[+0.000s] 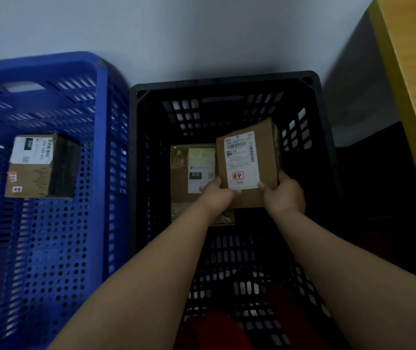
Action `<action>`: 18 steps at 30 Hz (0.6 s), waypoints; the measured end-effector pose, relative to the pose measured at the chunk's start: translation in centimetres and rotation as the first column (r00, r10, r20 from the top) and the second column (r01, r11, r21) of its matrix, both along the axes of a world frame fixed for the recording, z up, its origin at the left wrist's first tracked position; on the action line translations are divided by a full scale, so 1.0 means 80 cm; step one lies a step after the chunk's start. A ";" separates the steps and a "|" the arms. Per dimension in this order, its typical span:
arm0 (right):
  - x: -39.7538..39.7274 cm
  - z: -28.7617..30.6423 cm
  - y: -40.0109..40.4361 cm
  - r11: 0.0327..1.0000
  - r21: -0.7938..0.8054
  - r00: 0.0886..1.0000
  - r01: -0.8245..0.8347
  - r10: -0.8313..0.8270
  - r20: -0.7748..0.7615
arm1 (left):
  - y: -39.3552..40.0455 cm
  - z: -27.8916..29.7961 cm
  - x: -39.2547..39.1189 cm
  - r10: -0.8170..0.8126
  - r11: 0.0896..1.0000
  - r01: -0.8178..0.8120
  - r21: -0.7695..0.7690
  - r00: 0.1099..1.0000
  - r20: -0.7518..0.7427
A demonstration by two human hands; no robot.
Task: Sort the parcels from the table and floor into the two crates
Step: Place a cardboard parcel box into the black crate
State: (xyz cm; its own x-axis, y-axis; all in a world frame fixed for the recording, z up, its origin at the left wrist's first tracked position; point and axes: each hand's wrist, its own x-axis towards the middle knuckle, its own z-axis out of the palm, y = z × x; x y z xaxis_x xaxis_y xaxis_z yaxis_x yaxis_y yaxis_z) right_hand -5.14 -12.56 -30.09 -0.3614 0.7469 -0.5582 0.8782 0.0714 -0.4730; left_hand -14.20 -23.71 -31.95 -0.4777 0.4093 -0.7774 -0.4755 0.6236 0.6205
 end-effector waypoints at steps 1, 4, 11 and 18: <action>0.001 -0.001 -0.003 0.999 0.042 1.000 -0.002 0.001 0.023 | -0.001 -0.002 0.001 0.009 1.000 -0.009 0.005 1.000 -0.010; -0.005 -0.001 -0.012 0.976 0.205 0.991 -0.068 0.042 0.129 | -0.002 -0.008 0.003 0.034 0.999 -0.035 -0.013 0.996 -0.077; -0.024 0.001 0.001 0.774 0.305 0.816 -0.556 0.436 0.381 | 0.008 -0.022 -0.008 -0.152 0.985 0.124 -0.121 0.955 -0.256; -0.022 -0.003 0.027 0.811 0.201 0.824 -0.550 0.486 0.291 | 0.020 -0.026 -0.023 -0.265 0.953 0.205 -0.223 0.921 -0.285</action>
State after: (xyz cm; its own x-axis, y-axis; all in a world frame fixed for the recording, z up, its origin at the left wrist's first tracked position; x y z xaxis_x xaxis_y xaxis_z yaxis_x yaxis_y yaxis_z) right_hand -6.87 -10.41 -30.31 -0.6310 0.6115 -0.4775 0.7497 0.6389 -0.1725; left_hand -16.00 -22.07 -34.04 -0.6135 0.4024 -0.6795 -0.1049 0.8113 0.5751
